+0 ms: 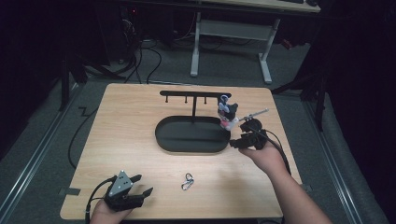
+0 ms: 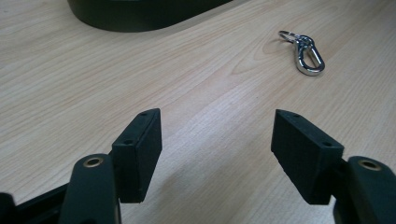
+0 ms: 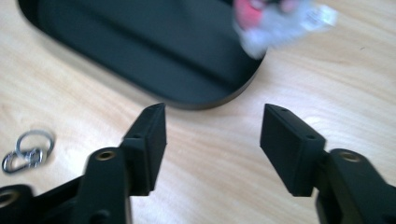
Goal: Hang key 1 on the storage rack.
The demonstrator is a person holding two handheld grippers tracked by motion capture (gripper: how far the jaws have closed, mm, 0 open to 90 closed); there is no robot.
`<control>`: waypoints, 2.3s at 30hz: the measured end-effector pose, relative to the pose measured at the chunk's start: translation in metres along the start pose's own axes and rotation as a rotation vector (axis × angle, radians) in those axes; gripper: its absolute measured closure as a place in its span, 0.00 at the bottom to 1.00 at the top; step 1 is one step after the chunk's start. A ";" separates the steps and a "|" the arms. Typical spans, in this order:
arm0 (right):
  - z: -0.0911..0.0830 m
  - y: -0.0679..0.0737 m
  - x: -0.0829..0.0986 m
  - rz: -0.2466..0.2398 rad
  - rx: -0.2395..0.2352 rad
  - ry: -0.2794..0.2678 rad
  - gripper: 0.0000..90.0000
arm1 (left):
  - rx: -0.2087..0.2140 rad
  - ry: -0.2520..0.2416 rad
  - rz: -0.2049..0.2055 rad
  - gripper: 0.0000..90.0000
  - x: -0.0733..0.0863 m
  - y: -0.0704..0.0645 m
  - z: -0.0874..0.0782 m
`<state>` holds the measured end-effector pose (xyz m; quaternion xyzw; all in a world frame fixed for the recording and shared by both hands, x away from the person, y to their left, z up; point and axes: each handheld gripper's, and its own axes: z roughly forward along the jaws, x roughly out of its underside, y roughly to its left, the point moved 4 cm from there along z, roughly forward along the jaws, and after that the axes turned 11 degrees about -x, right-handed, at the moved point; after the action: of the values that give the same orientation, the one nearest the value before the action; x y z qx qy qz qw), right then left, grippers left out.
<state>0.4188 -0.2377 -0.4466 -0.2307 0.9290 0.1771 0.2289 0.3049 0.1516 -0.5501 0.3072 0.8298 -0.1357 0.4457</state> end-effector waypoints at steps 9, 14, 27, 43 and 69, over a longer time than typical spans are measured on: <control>0.007 0.000 0.072 -0.017 -0.011 -0.171 0.57 | -0.005 0.022 -0.025 0.50 -0.002 -0.008 0.001; 0.008 0.002 0.111 -0.027 -0.001 -0.281 0.87 | -0.025 0.036 -0.047 0.65 -0.005 -0.012 0.003; 0.004 0.004 0.150 -0.004 -0.100 -0.399 0.91 | -0.044 0.137 0.004 0.99 -0.034 -0.055 0.052; 0.007 0.002 0.151 -0.002 -0.172 -0.387 0.90 | 0.068 0.149 0.112 0.98 -0.071 -0.127 0.099; 0.010 -0.003 0.153 0.017 -0.176 -0.373 0.90 | 0.175 0.115 0.151 0.93 -0.076 -0.174 0.101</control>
<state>0.3030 -0.2891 -0.5330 -0.2054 0.8534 0.2991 0.3743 0.2926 -0.0632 -0.5536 0.4136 0.8137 -0.1556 0.3778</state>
